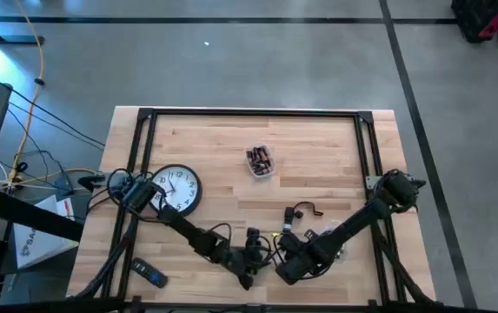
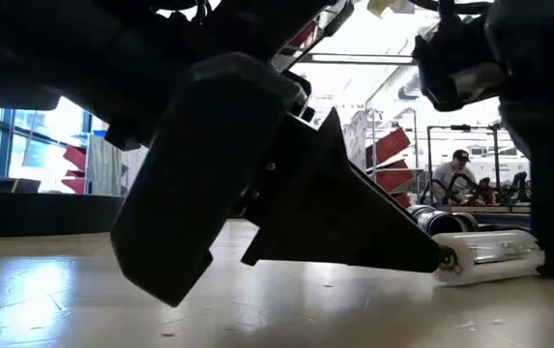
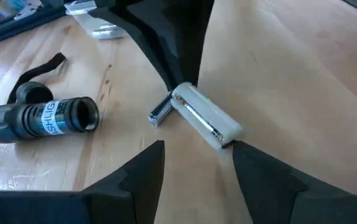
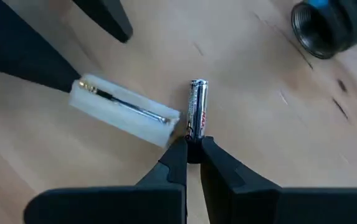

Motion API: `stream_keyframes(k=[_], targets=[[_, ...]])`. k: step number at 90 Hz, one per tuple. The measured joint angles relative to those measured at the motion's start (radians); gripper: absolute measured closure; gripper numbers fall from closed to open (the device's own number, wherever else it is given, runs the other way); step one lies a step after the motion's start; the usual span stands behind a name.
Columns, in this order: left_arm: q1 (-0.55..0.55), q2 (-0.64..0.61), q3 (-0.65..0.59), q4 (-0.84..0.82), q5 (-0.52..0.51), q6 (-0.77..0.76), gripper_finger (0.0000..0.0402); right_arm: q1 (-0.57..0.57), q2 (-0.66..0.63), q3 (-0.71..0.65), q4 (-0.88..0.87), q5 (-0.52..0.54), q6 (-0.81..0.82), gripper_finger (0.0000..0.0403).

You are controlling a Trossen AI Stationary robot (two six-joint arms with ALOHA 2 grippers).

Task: Insert battery
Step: Insert the silver battery into the battery holder

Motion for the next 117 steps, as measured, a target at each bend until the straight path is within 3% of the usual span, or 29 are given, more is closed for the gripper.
stream_keyframes(k=[39,82,117], targets=[[-0.009,0.0,0.0,0.003,-0.032,-0.016,0.0232,-0.016,0.0,0.0,0.02,0.0,0.031,0.0403],[0.035,-0.017,0.0,-0.115,-0.189,-0.04,0.0232,-0.026,-0.001,-0.001,0.023,-0.013,0.071,0.0402],[0.055,-0.049,0.002,-0.232,-0.057,-0.035,0.0232,-0.055,-0.002,0.002,-0.045,-0.011,0.058,0.0402]])
